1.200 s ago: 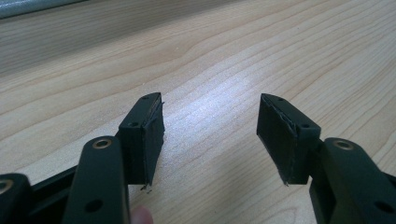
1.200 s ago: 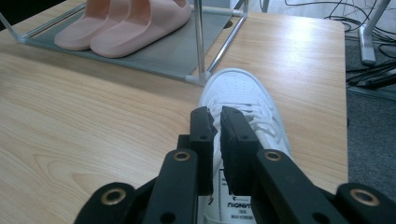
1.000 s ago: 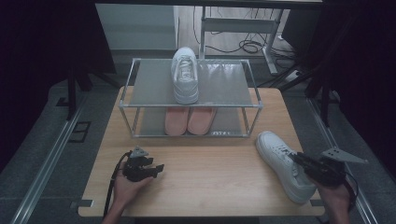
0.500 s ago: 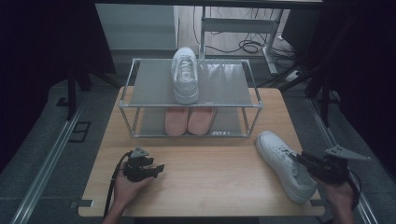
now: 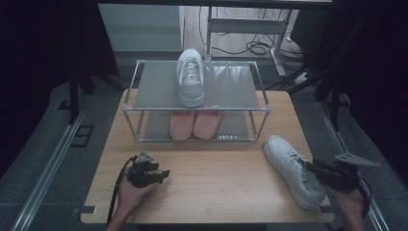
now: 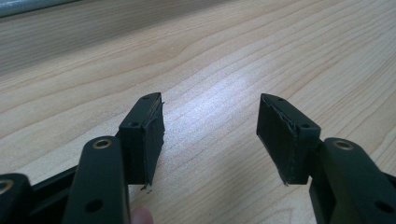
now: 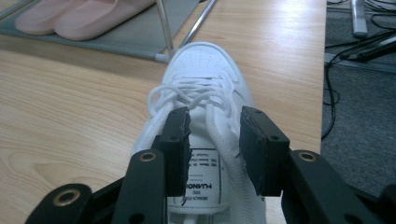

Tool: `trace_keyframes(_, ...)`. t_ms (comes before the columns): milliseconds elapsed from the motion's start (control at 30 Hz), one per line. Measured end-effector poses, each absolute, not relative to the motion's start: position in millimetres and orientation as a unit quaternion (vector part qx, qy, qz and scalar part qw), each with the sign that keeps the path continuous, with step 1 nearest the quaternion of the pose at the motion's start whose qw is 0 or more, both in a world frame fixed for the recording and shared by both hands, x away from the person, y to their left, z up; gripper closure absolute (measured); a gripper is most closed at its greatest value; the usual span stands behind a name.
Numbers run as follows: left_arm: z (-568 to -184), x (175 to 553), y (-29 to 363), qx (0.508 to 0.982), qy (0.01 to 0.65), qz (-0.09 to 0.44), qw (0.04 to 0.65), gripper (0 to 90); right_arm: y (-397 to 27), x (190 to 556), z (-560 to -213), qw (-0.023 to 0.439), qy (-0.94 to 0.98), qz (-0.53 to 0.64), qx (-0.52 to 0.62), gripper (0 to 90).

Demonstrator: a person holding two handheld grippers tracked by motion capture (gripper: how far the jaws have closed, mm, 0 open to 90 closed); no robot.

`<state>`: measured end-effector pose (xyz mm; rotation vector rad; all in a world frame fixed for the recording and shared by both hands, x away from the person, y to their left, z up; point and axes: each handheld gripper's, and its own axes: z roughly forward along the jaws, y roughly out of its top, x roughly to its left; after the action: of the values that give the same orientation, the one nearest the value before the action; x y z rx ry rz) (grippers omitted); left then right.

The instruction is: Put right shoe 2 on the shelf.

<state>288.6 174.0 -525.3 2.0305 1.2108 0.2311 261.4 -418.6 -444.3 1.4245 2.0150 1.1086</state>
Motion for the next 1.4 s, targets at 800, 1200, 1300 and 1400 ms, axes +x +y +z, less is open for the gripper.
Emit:
trace_keyframes(800, -526.5, 289.0, 173.1, 0.794, 0.473, 0.087, 0.371, 41.8, -418.4, 282.3, -467.6, 0.231, 0.735, 0.353, 0.530, 78.9)
trace_keyframes(1200, -526.5, 289.4, 174.0, 0.794, 0.474, 0.087, 0.371, 41.7, -418.0, 274.9, -466.3, 0.225, 0.711, 0.395, 0.537, 80.5)
trace_keyframes(1300, -526.5, 289.2, 173.7, 0.794, 0.474, 0.087, 0.371, 41.7, -419.1, 271.3, -463.9, 0.224, 0.704, 0.407, 0.538, 80.7)
trace_keyframes(1400, -526.1, 289.3, 174.3, 0.793, 0.474, 0.088, 0.372, 41.7, -419.8, 267.8, -461.3, 0.220, 0.697, 0.419, 0.539, 80.8)
